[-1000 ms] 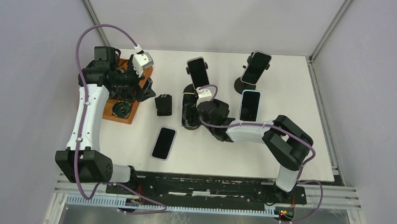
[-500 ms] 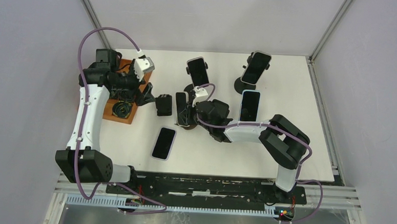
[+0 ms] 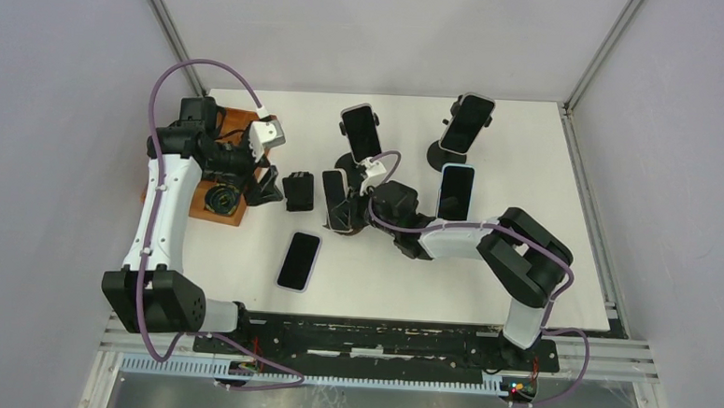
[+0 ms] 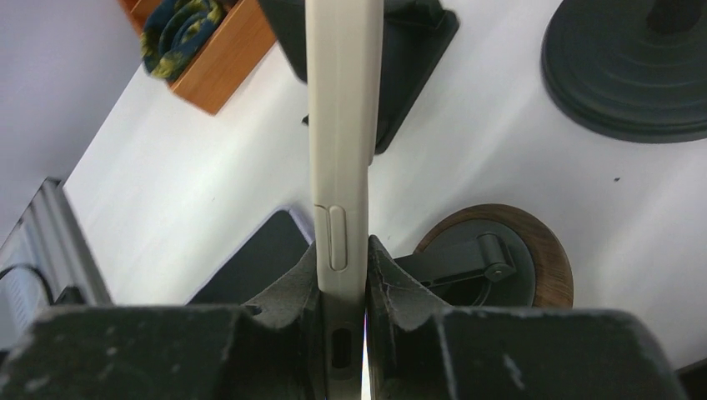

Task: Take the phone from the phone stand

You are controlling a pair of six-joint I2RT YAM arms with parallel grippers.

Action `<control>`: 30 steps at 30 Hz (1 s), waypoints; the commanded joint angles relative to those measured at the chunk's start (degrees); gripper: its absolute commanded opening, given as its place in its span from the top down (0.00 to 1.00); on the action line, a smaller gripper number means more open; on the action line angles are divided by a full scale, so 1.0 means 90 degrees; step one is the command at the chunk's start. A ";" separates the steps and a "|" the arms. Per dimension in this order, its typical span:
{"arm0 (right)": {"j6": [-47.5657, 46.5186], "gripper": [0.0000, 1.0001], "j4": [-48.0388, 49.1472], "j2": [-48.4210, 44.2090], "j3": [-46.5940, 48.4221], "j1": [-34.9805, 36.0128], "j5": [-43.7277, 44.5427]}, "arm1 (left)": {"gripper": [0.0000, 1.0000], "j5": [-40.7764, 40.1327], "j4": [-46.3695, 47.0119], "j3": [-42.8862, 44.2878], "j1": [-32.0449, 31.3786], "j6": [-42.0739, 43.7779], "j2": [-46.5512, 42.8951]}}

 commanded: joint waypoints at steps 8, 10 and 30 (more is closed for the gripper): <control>0.0986 1.00 0.3016 -0.1366 -0.0683 -0.0235 -0.3440 | 0.00 0.1289 -0.1490 -0.0045 0.0015 0.1889 -0.0276; 0.1400 1.00 0.3648 -0.1339 -0.0729 -0.0238 -0.3729 | 0.00 0.1499 -0.1694 -0.0110 -0.0013 0.2074 -0.0304; 0.2048 1.00 0.5100 -0.1109 -0.0328 -0.0206 -0.3964 | 0.32 0.2219 -0.1703 -0.0637 -0.0525 0.1669 -0.0595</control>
